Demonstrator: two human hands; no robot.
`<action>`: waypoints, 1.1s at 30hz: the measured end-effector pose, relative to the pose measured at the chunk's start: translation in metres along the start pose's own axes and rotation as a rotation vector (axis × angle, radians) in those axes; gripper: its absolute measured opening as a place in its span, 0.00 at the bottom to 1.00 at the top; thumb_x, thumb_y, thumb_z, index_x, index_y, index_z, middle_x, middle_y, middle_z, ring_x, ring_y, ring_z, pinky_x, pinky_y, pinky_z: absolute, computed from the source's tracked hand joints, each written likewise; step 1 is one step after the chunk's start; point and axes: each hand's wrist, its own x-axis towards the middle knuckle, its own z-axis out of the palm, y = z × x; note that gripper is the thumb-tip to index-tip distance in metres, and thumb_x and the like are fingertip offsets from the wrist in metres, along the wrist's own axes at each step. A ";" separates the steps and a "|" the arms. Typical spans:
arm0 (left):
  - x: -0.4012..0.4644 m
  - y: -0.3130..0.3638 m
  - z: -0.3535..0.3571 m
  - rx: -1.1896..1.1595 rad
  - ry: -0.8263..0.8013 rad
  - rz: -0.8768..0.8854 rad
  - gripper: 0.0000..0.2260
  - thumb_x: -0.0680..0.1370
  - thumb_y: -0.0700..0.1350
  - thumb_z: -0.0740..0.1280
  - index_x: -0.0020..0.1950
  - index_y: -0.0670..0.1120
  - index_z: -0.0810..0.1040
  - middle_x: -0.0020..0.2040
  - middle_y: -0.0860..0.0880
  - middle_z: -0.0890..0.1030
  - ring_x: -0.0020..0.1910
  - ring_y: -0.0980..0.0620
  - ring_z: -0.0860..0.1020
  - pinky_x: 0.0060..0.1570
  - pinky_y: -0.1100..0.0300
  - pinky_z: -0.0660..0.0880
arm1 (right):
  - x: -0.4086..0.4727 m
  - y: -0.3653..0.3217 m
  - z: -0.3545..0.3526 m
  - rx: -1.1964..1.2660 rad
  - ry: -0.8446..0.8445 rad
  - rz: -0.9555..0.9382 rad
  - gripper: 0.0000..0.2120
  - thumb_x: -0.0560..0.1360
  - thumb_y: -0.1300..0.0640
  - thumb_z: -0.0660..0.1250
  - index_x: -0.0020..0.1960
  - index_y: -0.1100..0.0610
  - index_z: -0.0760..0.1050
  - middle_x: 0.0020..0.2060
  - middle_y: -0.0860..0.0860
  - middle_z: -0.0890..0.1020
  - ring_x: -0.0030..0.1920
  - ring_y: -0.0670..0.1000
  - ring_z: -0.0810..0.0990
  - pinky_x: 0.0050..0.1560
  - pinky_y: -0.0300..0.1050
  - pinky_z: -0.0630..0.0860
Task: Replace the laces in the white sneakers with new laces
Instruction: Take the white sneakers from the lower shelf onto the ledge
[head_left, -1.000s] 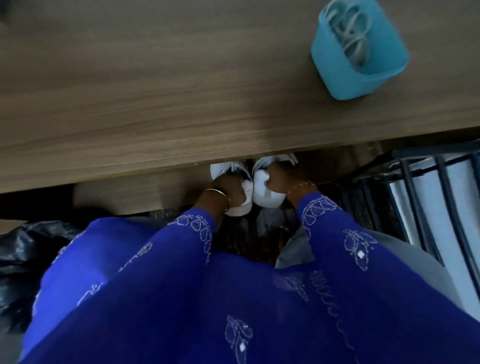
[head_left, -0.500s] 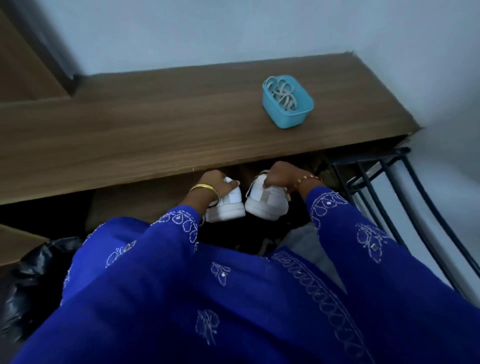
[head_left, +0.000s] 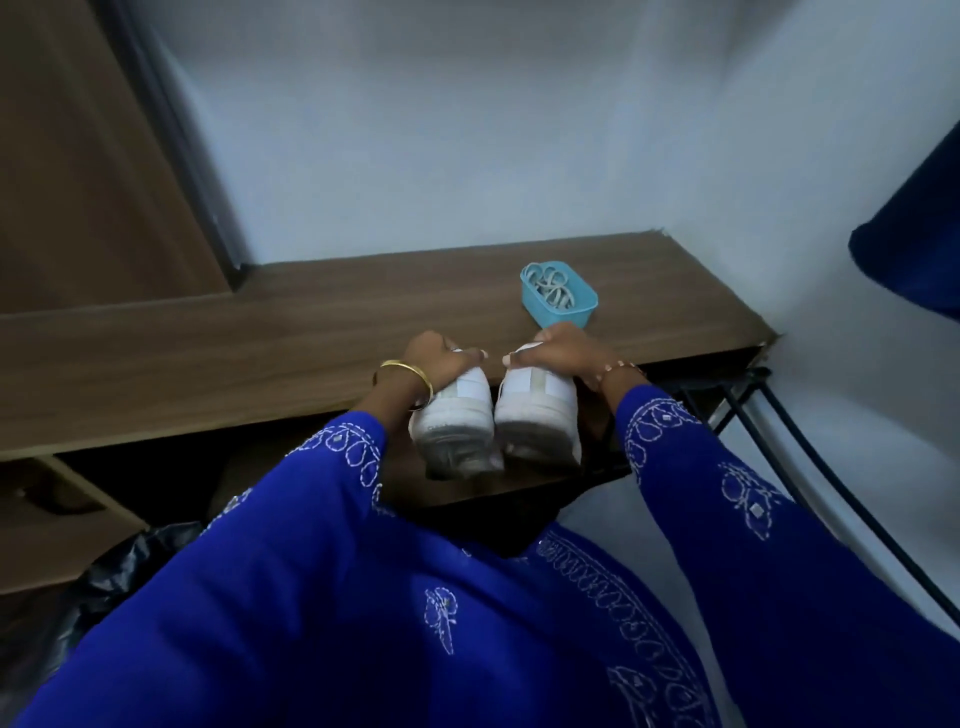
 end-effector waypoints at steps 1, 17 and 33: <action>0.000 0.002 -0.005 -0.022 0.005 0.010 0.23 0.74 0.52 0.68 0.23 0.46 0.66 0.24 0.49 0.67 0.26 0.51 0.66 0.28 0.59 0.61 | 0.000 -0.005 -0.002 0.034 0.003 -0.009 0.15 0.66 0.51 0.76 0.36 0.59 0.72 0.34 0.53 0.74 0.35 0.50 0.72 0.34 0.41 0.67; 0.000 0.048 -0.126 -0.181 0.191 0.076 0.22 0.74 0.52 0.67 0.25 0.46 0.62 0.26 0.47 0.65 0.26 0.49 0.65 0.33 0.58 0.63 | 0.005 -0.115 -0.045 0.123 -0.008 -0.202 0.21 0.65 0.50 0.77 0.28 0.54 0.65 0.27 0.50 0.69 0.29 0.48 0.69 0.32 0.39 0.65; 0.091 0.001 -0.158 0.053 0.205 0.229 0.17 0.65 0.53 0.61 0.42 0.41 0.76 0.38 0.46 0.75 0.38 0.49 0.71 0.34 0.61 0.65 | 0.136 -0.126 0.004 -0.054 0.163 -0.382 0.11 0.67 0.57 0.76 0.41 0.64 0.79 0.33 0.51 0.74 0.39 0.49 0.73 0.33 0.35 0.64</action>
